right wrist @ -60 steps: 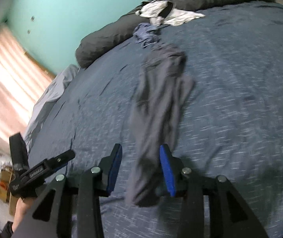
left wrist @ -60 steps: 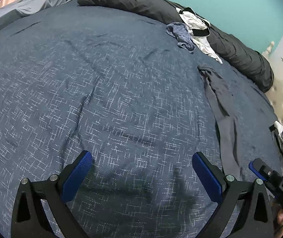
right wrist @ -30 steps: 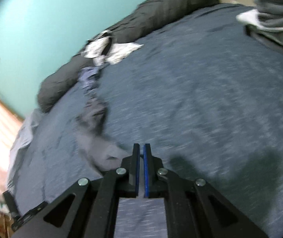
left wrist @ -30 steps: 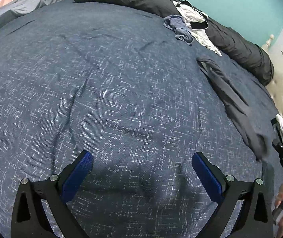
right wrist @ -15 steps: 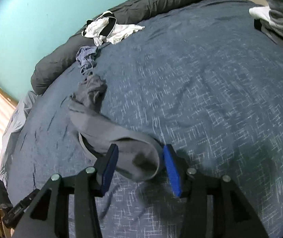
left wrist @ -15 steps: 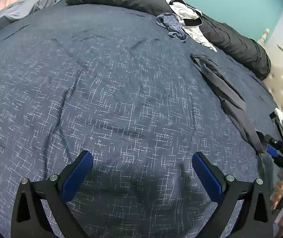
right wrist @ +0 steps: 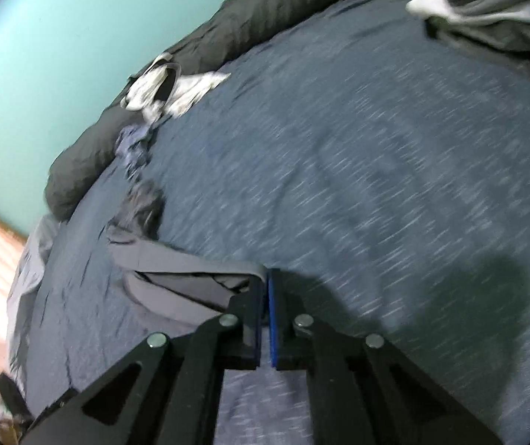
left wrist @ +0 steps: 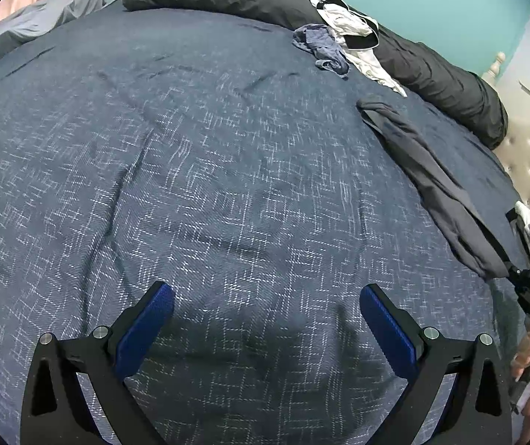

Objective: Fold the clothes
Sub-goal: 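Drag the grey shirt across the bed with the right tool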

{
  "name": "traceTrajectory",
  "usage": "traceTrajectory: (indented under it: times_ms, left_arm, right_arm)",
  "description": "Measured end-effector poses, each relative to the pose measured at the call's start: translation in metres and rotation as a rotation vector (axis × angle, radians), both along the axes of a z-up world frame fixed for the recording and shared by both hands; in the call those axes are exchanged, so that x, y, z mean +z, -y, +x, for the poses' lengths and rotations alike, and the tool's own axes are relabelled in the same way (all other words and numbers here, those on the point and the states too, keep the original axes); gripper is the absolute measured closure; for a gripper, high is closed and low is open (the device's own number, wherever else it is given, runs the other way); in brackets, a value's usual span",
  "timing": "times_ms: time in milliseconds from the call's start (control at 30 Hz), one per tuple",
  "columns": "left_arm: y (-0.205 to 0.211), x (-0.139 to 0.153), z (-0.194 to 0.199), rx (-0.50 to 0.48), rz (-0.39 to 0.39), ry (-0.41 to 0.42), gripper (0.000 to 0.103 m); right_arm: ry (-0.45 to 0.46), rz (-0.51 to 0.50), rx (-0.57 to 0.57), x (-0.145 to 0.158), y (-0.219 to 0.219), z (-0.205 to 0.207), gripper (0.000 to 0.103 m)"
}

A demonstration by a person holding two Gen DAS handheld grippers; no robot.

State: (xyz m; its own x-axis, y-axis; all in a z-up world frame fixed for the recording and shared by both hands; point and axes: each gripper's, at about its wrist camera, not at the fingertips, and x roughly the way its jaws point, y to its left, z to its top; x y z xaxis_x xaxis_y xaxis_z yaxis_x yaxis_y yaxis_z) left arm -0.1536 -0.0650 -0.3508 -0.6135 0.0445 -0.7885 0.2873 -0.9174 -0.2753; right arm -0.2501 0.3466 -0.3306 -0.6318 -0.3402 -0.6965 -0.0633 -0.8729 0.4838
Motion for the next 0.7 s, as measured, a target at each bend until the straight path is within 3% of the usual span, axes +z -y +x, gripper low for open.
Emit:
traceTrajectory:
  times_ms: [200, 300, 533, 567, 700]
  left_arm:
    - [0.006, 0.002, 0.004, 0.003, 0.009, -0.003, 0.0]
    - [0.009, 0.003, 0.005, 0.005, 0.014, -0.005, 0.0]
    - [0.016, 0.005, 0.007, 0.013, 0.03, -0.01, 0.0]
    - [0.018, 0.005, 0.008, 0.017, 0.033, -0.011, 0.0]
    - [0.023, 0.008, 0.009, 0.025, 0.043, -0.022, 0.0]
  right_arm:
    - [0.026, 0.025, -0.07, 0.0, -0.008, 0.001, 0.097]
    - [-0.038, 0.076, -0.068, 0.021, 0.002, 0.013, 0.086]
    - [-0.132, 0.147, 0.003, 0.058, 0.025, 0.035, 0.076]
    - [-0.131, 0.155, 0.003, 0.059, 0.027, 0.035, 0.07]
    - [-0.072, 0.131, 0.045, 0.05, 0.036, 0.02, 0.069]
